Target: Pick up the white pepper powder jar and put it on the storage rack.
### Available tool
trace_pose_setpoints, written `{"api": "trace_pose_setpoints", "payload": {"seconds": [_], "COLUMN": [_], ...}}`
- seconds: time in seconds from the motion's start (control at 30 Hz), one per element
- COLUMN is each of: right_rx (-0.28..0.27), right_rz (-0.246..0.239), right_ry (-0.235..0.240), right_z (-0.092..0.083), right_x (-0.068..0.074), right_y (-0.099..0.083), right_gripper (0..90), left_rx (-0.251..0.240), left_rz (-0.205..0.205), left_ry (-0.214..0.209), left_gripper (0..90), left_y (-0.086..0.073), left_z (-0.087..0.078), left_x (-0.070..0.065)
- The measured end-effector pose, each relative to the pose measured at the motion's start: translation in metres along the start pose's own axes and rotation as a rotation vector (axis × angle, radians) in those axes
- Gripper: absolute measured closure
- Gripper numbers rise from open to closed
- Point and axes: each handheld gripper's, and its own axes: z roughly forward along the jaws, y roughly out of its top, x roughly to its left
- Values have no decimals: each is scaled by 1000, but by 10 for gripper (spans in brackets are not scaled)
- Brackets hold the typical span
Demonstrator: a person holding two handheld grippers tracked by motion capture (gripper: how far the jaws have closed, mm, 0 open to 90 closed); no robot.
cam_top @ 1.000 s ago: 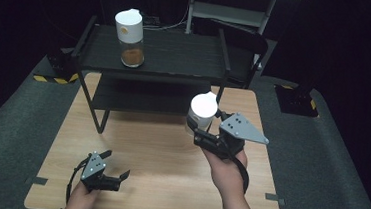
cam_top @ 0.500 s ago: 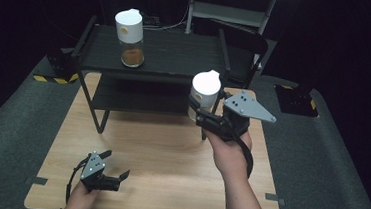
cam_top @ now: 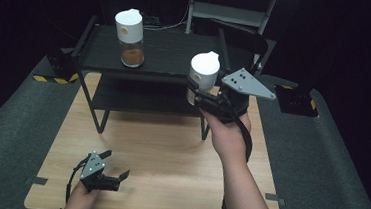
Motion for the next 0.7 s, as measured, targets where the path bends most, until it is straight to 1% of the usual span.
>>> {"api": "trace_pose_setpoints", "payload": {"seconds": [0.03, 0.1, 0.13, 0.17, 0.3, 0.4, 0.47, 0.5, 0.7], "right_rx": [-1, -3, -4, -4, -7, -5, -2, -2, 10], "right_rz": [3, 5, 9, 9, 27, 28, 37, 37, 44], "right_ry": [0, -1, -6, -6, -6, -15, -20, -20, -43], "right_z": [4, 6, 11, 11, 22, 29, 38, 38, 56], "right_x": [-1, -2, -2, -2, -5, -5, -7, -7, -10], "right_y": [3, 5, 8, 8, 15, 18, 22, 22, 27], "right_gripper": [303, 303, 303, 303, 303, 303, 303, 303, 303], "left_rx": [1, 1, 1, 1, 0, 1, 0, 0, -1], "left_rz": [4, 4, 4, 4, 0, 2, 3, 3, 5], "left_ry": [-2, -3, -5, -5, -8, -10, -11, -11, -15], "left_gripper": [5, 5, 5, 5, 5, 5, 5, 5, 5], "left_y": [0, 0, 0, 0, 0, 0, 0, 0, 0], "left_z": [0, 0, 0, 0, 0, 0, 0, 0, 0], "left_x": [0, 0, 1, 1, 2, 2, 2, 2, 3]}}
